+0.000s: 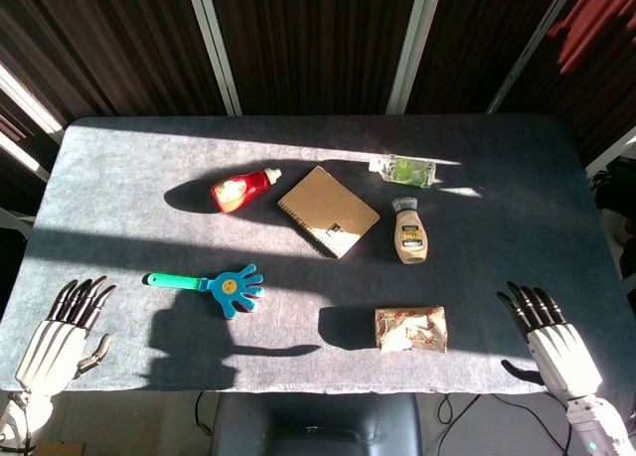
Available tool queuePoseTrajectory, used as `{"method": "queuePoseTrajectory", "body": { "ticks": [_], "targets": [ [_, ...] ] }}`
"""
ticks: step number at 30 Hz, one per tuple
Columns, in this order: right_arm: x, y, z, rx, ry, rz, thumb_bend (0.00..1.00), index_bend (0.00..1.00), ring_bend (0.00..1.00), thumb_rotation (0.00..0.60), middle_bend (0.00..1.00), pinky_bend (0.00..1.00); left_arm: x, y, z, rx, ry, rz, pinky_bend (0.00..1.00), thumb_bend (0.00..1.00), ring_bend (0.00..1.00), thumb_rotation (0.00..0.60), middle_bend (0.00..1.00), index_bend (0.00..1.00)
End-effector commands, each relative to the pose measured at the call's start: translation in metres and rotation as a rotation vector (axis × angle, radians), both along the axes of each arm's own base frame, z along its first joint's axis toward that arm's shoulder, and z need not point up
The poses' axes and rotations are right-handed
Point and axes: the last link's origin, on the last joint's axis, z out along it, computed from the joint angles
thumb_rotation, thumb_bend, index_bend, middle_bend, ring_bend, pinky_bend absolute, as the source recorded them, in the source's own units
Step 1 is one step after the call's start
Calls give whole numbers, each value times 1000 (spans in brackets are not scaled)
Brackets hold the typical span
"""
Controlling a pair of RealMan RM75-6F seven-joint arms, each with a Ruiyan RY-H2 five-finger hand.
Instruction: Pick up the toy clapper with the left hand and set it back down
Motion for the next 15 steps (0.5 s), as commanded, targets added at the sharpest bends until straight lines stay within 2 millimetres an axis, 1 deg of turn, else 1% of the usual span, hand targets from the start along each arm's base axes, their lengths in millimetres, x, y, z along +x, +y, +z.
{"method": "queuePoseTrajectory", "body": {
  "ticks": [1, 3, 6, 9, 11, 12, 15],
  "targets": [
    [0, 0, 0, 4, -2, -1, 224, 0, 0, 600, 0, 0, 0, 1, -1, 0, 1, 2, 0, 429, 0, 600, 0, 0],
    [1, 1, 0, 9, -7, -2, 224, 0, 0, 600, 0, 0, -1, 2, -3, -8, 2, 2, 0, 428, 0, 600, 0, 0],
    [2, 4, -1, 26, -12, -3, 224, 0, 0, 600, 0, 0, 0, 10, -13, -66, -24, -2, 0, 429, 0, 600, 0, 0],
    [3, 5, -2, 41, -22, 1, 224, 0, 0, 600, 0, 0, -2, 27, -25, -137, -38, -8, 0, 430, 0, 600, 0, 0],
    [3, 5, -2, 44, -24, 1, 224, 0, 0, 600, 0, 0, -1, 43, -32, -196, -62, -2, 0, 430, 0, 600, 0, 5],
    [4, 5, -2, 45, -25, 0, 224, 0, 0, 600, 0, 0, 0, 52, -35, -232, -70, -1, 0, 430, 0, 600, 0, 17],
    [4, 5, -2, 47, -23, -1, 224, 0, 0, 600, 0, 0, 4, 70, -44, -311, -67, 7, 0, 430, 0, 600, 0, 60]
  ]
}}
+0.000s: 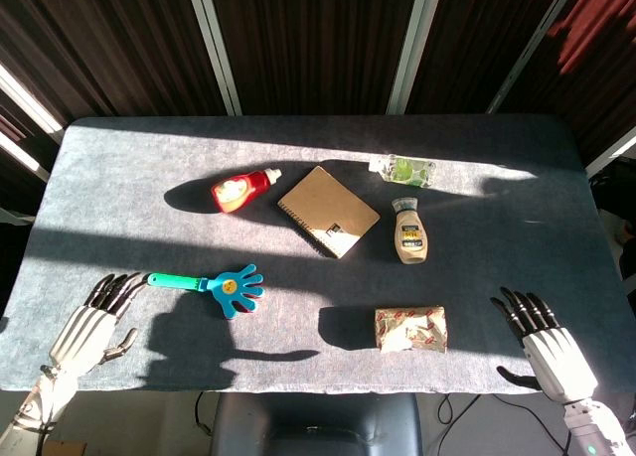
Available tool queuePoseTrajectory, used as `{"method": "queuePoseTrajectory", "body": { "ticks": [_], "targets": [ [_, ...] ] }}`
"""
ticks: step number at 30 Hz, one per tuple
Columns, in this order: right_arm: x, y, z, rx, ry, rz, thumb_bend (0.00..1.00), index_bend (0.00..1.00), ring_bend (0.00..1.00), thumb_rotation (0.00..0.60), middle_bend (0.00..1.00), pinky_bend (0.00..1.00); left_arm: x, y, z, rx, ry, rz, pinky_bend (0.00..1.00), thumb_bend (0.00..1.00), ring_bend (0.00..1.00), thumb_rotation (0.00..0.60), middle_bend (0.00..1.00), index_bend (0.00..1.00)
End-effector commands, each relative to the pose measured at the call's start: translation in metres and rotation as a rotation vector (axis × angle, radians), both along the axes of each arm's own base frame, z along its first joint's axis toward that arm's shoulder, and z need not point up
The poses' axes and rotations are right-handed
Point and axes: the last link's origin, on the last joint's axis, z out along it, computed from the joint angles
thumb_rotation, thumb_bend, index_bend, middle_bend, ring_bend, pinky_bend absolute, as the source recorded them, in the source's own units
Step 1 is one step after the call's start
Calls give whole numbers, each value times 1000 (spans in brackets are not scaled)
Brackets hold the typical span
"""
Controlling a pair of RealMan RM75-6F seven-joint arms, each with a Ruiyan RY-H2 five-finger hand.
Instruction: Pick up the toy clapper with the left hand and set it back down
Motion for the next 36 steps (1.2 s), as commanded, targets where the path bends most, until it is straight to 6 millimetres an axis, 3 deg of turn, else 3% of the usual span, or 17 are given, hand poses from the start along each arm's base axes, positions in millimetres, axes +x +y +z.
{"method": "queuePoseTrajectory", "body": {
  "ticks": [1, 5, 15, 26, 36],
  "targets": [
    [0, 0, -1, 2, 2, -1, 224, 0, 0, 600, 0, 0, 7, 34, -17, -130, -3, 2, 0, 430, 0, 600, 0, 72],
    [-1, -1, -3, 9, 4, -8, 224, 0, 0, 600, 0, 0, 10, 54, -35, -216, -7, 49, 0, 424, 0, 600, 0, 97],
    [-2, -3, -2, 11, -2, -32, 224, 0, 0, 600, 0, 0, 19, 95, -71, -198, -12, 119, 0, 410, 0, 600, 0, 241],
    [-2, -3, 0, 16, -6, -42, 224, 0, 0, 600, 0, 0, 32, 108, -93, -199, -72, 131, 0, 397, 0, 600, 0, 274],
    [-2, -2, 7, -3, -19, -41, 224, 0, 0, 600, 0, 0, 26, 110, -102, -213, -43, 151, 0, 397, 0, 600, 0, 342]
  ]
}}
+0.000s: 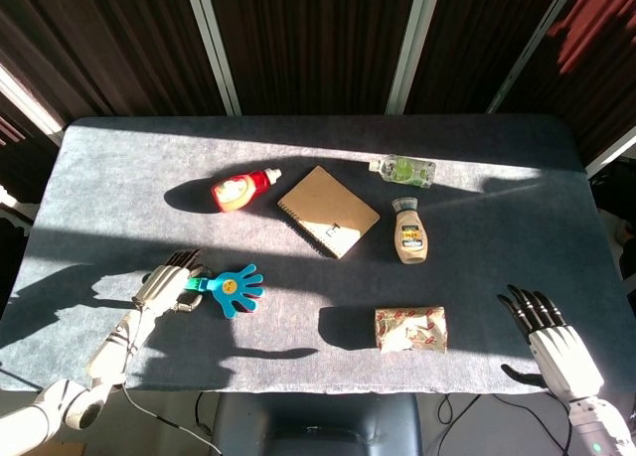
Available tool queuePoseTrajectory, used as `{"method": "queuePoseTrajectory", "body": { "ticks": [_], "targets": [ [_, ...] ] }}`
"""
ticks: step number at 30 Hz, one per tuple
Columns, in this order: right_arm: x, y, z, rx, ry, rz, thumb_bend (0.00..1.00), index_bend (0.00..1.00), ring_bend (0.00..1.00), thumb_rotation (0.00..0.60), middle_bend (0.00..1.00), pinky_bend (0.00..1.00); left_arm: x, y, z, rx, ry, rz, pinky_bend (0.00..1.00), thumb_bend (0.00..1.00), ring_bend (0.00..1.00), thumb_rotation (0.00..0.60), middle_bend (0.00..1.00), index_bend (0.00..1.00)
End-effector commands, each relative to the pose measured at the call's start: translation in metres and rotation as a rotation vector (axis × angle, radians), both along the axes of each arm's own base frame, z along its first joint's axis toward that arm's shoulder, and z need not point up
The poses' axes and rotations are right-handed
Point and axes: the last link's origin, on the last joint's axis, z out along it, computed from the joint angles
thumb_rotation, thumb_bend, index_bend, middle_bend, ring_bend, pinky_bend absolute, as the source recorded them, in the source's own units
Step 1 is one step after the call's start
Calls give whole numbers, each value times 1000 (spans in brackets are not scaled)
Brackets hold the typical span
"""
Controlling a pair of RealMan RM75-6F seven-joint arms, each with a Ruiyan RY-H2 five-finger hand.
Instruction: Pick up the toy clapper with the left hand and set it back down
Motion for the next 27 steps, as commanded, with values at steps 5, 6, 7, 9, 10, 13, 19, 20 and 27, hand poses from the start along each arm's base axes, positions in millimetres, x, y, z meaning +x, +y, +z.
{"method": "queuePoseTrajectory", "body": {
  "ticks": [5, 6, 7, 9, 10, 13, 19, 20, 27],
  "targets": [
    [0, 1, 0, 4, -1, 0, 224, 0, 0, 600, 0, 0, 0, 2, -1, 1, -3, 4, 0, 397, 0, 600, 0, 374],
    [1, 1, 0, 5, -1, 1, 224, 0, 0, 600, 0, 0, 0, 2, -1, 4, -4, 6, 0, 397, 0, 600, 0, 383],
    [1, 1, 0, 4, -1, 1, 224, 0, 0, 600, 0, 0, -1, 3, -1, 5, -4, 7, 0, 397, 0, 600, 0, 390],
    [0, 1, 1, 3, -1, 0, 224, 0, 0, 600, 0, 0, -1, 3, -2, 6, -2, 11, 0, 395, 0, 600, 0, 405],
    [0, 1, 1, 3, 0, 0, 224, 0, 0, 600, 0, 0, -2, 4, -2, 5, -1, 14, 0, 395, 0, 600, 0, 410],
    [0, 1, 1, 2, 0, -1, 224, 0, 0, 600, 0, 0, -4, 5, -3, 2, 2, 22, 0, 396, 0, 600, 0, 424],
    [0, 2, 1, 1, 0, 0, 224, 0, 0, 600, 0, 0, -6, 4, -3, -5, 11, 17, 0, 403, 0, 600, 5, 494],
    [0, 2, 1, 2, 1, -1, 224, 0, 0, 600, 0, 0, -6, 4, -3, -1, 6, 13, 0, 414, 0, 600, 11, 511],
    [0, 2, 1, 3, -2, 2, 223, 0, 0, 600, 0, 0, -2, 0, -1, 34, -132, 10, 0, 603, 1, 600, 197, 772]
  ]
}}
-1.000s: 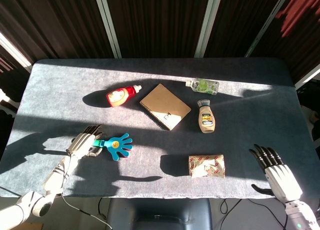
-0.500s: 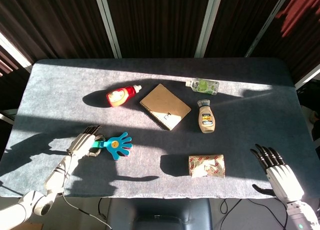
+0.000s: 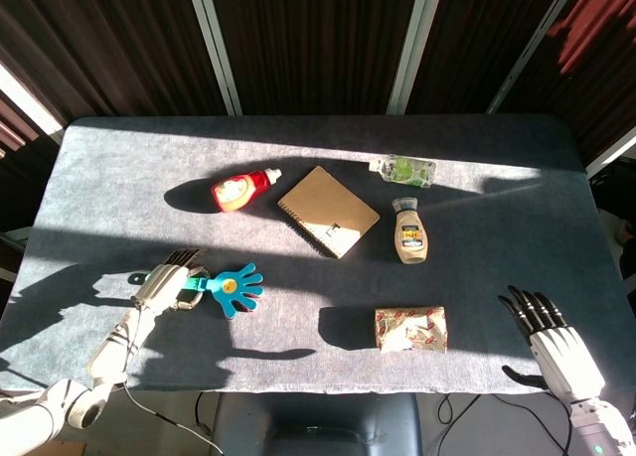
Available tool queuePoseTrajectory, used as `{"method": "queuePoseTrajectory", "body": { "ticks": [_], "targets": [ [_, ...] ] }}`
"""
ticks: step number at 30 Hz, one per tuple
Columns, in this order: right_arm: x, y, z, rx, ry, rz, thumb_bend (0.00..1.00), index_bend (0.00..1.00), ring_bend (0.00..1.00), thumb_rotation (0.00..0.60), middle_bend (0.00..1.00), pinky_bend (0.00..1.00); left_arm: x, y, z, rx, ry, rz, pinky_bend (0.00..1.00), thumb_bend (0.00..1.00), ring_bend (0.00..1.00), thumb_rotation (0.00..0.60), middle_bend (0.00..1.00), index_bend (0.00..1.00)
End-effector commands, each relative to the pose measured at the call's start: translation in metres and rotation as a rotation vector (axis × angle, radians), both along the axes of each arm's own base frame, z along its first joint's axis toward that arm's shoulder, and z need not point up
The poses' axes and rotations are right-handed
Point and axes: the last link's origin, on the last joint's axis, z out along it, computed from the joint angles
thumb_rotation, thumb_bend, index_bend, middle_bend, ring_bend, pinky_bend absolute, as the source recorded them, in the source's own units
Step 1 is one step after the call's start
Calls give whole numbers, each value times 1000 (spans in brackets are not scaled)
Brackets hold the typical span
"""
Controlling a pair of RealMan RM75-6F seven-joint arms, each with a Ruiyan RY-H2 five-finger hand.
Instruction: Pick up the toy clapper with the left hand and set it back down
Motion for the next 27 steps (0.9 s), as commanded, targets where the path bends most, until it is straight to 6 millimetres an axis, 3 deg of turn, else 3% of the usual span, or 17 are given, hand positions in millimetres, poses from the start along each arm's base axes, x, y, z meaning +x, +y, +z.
{"method": "queuePoseTrajectory", "body": {
  "ticks": [1, 10, 13, 15, 27],
  "targets": [
    [0, 0, 0, 0, -1, 1, 224, 0, 0, 600, 0, 0, -1, -3, 0, 7, -72, 3, 0, 612, 5, 600, 219, 781],
    [0, 1, 0, 2, -2, 4, 224, 0, 0, 600, 0, 0, -2, -7, 8, 13, -191, 10, 12, 646, 154, 600, 434, 792],
    [0, 1, 0, 4, -1, 5, 223, 0, 0, 600, 0, 0, -3, -9, 12, 20, -246, 15, 120, 658, 301, 600, 625, 794],
    [1, 1, -1, 8, -1, 5, 224, 0, 0, 600, 0, 0, -4, -11, 15, 10, -336, 44, 177, 660, 337, 600, 667, 794],
    [0, 1, 0, 15, -2, 3, 224, 0, 0, 600, 0, 0, 7, -17, 33, -61, -869, 104, 622, 711, 436, 600, 727, 782]
  ]
}}
